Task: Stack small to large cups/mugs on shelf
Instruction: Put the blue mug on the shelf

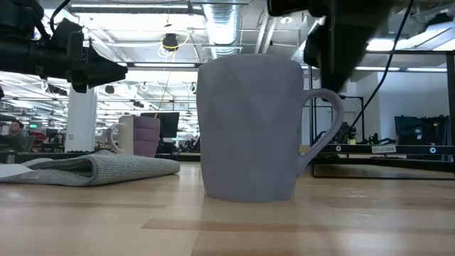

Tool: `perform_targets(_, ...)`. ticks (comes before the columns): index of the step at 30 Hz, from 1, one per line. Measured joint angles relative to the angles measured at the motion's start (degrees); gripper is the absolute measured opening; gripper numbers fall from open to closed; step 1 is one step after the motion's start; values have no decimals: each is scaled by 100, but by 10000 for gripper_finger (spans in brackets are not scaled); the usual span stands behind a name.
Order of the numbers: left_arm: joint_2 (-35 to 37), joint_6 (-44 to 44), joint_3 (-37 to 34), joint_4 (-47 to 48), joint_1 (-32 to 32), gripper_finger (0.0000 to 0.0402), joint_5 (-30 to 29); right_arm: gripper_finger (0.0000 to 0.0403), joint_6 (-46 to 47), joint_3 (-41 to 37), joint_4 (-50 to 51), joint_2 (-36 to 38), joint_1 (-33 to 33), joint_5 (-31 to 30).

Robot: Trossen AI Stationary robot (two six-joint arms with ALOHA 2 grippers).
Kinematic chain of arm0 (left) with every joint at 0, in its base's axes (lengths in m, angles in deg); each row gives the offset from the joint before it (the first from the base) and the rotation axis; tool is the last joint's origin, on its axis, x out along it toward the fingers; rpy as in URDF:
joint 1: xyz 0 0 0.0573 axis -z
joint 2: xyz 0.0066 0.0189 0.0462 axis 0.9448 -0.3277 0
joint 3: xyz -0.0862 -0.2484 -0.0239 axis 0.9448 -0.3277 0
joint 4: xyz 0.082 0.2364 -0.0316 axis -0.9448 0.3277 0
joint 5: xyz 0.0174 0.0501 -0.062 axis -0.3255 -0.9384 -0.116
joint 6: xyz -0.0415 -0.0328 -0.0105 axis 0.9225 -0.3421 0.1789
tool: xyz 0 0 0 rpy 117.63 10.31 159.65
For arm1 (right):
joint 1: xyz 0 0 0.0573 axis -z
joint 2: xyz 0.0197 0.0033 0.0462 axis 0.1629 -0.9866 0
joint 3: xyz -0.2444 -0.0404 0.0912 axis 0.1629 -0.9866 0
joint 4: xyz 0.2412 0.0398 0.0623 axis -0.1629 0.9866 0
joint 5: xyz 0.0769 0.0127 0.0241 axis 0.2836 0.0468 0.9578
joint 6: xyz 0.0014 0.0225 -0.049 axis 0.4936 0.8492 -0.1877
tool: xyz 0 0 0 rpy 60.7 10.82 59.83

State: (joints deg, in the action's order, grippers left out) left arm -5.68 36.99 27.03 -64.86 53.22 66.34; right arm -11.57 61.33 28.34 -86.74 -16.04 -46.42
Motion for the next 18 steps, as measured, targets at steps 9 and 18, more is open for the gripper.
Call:
perform_targets(9,-16,2,2,2,0,164,2,240,181,16,-1,-118,-85,-425)
perform_targets(18,-75,-24,-1,0,0,164,2,240,181,16,-112,-118,-117,-598)
